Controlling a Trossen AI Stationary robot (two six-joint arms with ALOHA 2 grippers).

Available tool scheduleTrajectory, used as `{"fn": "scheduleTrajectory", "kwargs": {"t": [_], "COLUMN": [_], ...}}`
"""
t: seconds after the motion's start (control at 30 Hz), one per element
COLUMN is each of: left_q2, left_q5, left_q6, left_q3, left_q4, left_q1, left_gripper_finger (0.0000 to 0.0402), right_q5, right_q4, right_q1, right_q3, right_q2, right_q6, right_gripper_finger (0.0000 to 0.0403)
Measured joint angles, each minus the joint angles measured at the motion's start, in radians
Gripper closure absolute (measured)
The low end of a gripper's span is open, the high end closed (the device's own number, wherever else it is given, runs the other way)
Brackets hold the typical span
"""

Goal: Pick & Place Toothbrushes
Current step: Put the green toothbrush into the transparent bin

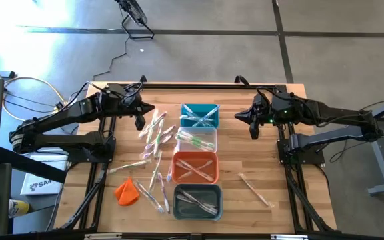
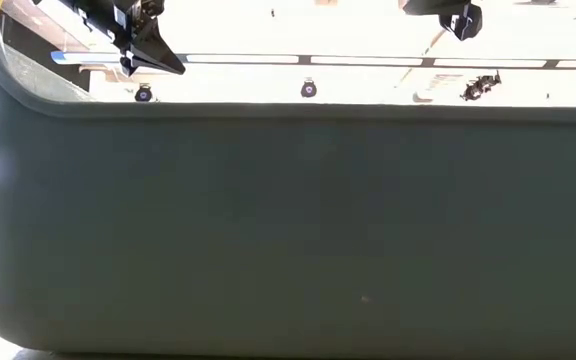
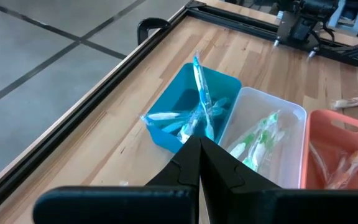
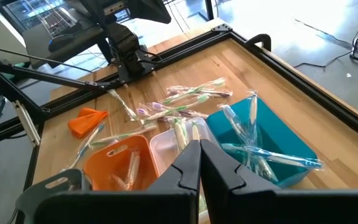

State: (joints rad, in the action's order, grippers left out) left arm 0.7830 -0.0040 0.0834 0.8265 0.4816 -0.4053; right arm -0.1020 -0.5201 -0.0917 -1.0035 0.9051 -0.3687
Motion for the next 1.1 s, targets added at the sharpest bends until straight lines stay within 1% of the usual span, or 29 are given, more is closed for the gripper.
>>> {"fn": "scheduleTrajectory", "kwargs": {"t": [0.23, 0.4, 0.5, 0.67, 0.8, 1.1], "left_q2": [0.0, 0.0, -0.001, -0.003, -0.003, 0.0], "left_q5": [0.0, 0.001, 0.001, 0.001, 0.001, -0.011], "left_q6": [0.002, 0.064, 0.1, 0.13, 0.166, 0.128], "left_q3": [0.0, 0.0, 0.001, 0.002, 0.002, 0.002], "left_q4": [0.0, 0.005, 0.053, 0.211, 0.294, 0.33], "left_q1": [0.0, 0.0, 0.0, 0.0, 0.0, 0.0], "left_gripper_finger": [0.0401, 0.0401, 0.0401, 0.0401, 0.0401, 0.0401], "right_q5": [0.0, 0.0, 0.0, -0.001, -0.003, -0.004], "right_q4": [0.0, 0.0, 0.0, 0.0, 0.0, 0.0], "right_q1": [0.0, 0.0, 0.0, 0.0, 0.0, 0.0], "right_q3": [0.0, 0.0, 0.0, 0.0, 0.0, 0.0], "right_q2": [0.0, 0.0, 0.0, 0.0, 0.0, 0.0], "right_q6": [0.0, 0.0, 0.0, 0.0, 0.0, 0.0], "right_gripper_finger": [0.0401, 0.0401, 0.0401, 0.0401, 0.0401, 0.0401]}}
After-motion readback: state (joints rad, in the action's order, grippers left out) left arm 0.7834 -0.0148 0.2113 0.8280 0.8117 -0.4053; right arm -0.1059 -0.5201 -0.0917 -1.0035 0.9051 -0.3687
